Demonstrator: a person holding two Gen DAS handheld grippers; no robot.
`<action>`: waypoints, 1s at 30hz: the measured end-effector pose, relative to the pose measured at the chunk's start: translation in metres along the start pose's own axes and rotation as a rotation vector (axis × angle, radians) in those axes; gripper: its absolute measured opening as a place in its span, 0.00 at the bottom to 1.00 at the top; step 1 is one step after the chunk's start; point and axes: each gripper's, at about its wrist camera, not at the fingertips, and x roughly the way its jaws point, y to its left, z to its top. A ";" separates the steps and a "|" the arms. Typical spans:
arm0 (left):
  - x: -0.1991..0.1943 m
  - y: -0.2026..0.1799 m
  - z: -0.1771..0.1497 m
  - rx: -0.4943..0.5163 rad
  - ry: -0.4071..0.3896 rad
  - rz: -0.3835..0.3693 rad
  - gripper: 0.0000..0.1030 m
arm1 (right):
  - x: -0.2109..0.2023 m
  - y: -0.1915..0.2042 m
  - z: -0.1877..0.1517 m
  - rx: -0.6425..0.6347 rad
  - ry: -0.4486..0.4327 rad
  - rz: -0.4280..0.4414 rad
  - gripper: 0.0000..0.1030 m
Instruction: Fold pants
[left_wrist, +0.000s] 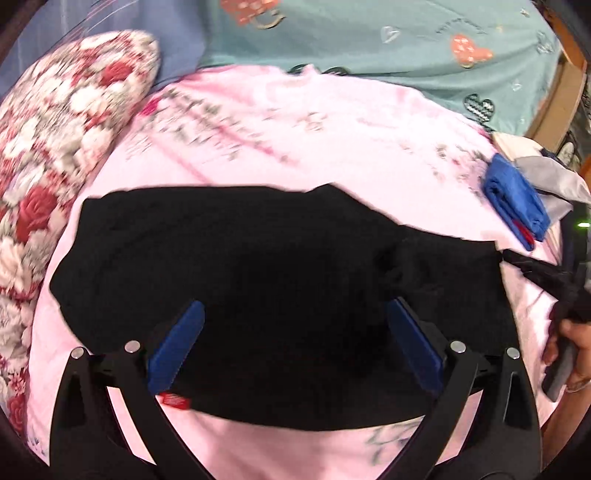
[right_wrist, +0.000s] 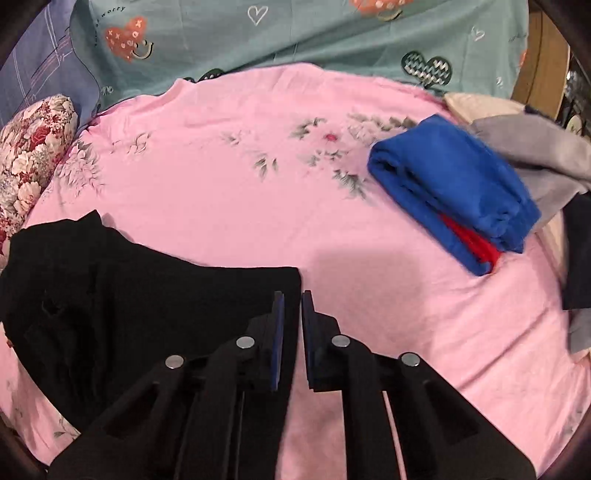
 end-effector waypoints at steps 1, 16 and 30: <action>0.000 -0.007 0.001 0.008 0.000 -0.002 0.97 | 0.008 0.001 0.000 -0.007 0.019 -0.001 0.16; 0.069 -0.080 -0.006 0.079 0.219 -0.007 0.97 | -0.014 0.009 -0.037 -0.020 0.010 0.078 0.50; 0.041 0.016 -0.016 -0.133 0.169 0.117 0.97 | -0.013 0.006 -0.045 0.016 0.027 0.092 0.51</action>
